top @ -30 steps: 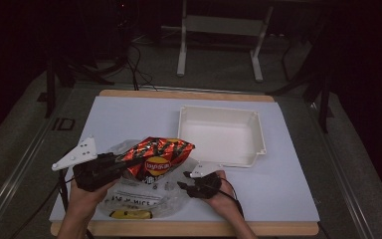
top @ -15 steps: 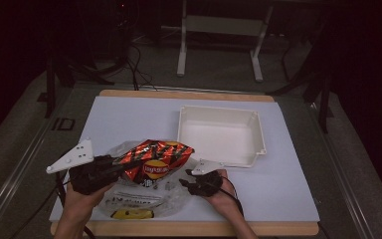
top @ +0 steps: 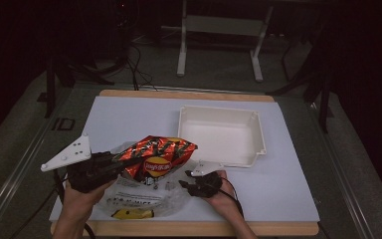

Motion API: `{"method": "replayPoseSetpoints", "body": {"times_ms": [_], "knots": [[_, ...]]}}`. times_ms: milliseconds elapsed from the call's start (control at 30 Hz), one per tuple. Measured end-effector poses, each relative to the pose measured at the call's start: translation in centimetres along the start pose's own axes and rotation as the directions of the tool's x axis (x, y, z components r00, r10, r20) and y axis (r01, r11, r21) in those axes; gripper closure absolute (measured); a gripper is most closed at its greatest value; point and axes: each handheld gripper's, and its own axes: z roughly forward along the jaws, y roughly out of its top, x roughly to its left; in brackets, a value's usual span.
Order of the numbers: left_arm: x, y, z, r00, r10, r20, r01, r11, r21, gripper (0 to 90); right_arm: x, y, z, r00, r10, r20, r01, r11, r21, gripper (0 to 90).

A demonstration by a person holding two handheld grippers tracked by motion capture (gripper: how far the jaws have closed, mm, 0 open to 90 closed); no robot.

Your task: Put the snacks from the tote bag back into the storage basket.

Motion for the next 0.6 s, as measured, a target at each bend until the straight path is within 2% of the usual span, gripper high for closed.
{"method": "replayPoseSetpoints", "body": {"times_ms": [333, 600], "knots": [[0.7, 1.1, 0.1, 0.9991, -0.021, 0.037, 0.023, 0.9989, -0.042, 88.4, 0.5, -0.2, 0.4, 0.9998, -0.014, -0.011, 0.014, 1.0, 0.011, 56.1], [1.4, 2.6, 0.8, 0.9995, -0.011, 0.028, 0.012, 0.9991, -0.042, 88.4, 0.7, -0.2, 0.6, 0.9995, -0.031, -0.003, 0.031, 0.999, 0.013, 55.5]]}}
